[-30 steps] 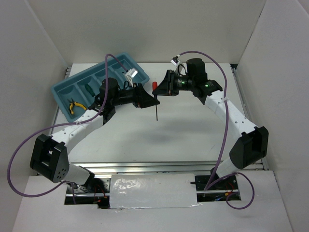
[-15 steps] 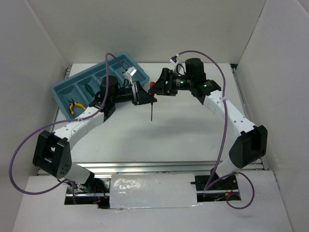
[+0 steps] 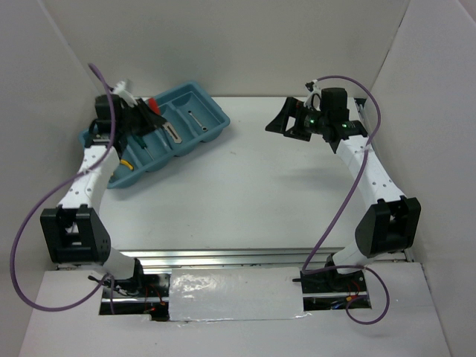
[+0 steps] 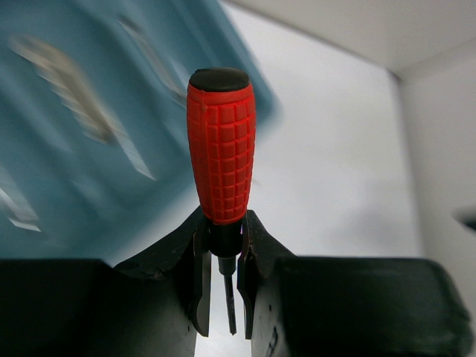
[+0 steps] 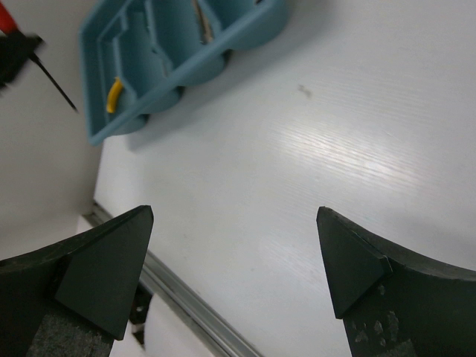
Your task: Sort the tools into containers
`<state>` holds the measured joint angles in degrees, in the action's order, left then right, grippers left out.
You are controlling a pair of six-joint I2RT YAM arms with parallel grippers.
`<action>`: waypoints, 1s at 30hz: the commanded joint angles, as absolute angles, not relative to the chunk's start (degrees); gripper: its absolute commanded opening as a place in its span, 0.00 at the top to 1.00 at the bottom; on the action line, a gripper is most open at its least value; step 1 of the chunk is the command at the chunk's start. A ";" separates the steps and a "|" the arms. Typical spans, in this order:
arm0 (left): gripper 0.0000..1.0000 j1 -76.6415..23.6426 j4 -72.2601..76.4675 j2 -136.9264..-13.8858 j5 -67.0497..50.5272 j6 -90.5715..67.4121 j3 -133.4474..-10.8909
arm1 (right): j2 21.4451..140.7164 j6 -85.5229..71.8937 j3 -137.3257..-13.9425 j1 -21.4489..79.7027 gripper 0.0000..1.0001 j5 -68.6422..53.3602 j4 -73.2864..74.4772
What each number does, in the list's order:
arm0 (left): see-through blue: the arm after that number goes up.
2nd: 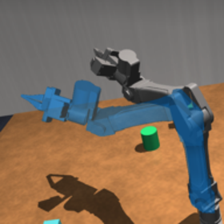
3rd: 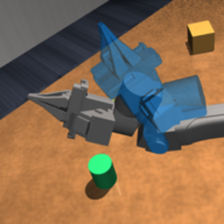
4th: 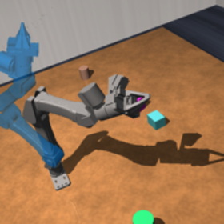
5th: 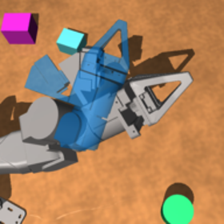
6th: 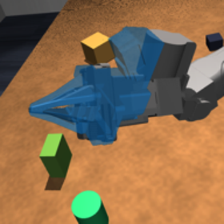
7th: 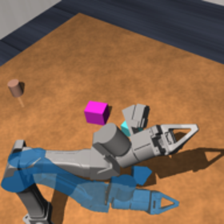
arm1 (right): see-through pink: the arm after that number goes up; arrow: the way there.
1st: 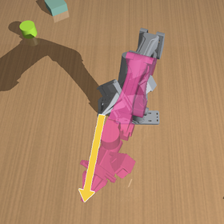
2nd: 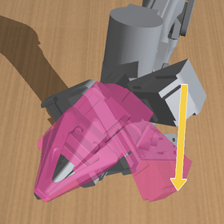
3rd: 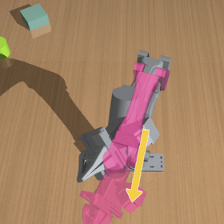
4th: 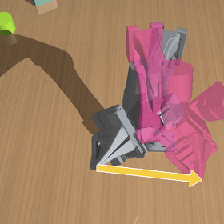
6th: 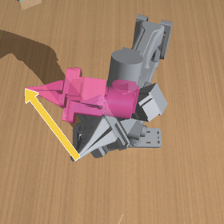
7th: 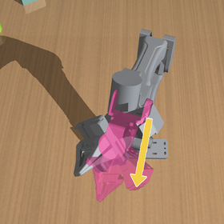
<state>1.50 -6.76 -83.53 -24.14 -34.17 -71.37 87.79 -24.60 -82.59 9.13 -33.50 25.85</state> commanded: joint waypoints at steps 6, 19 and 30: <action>1.00 10.98 -21.01 -109.47 -0.26 -21.98 -96.57 | 79.46 -18.63 -73.57 6.51 0.00 -28.65 26.64; 0.86 11.25 -19.16 -120.14 -0.97 -23.11 -98.00 | 78.92 -18.37 -70.14 4.40 0.00 -29.62 26.54; 0.21 12.39 -21.62 -118.31 -4.66 -22.77 -101.16 | 80.51 -18.28 -72.07 4.48 0.00 -29.71 27.42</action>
<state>11.88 -20.97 -121.84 -3.99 -23.16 -98.59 80.12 -18.98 -70.48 4.60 -29.34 27.44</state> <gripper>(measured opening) 0.753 0.994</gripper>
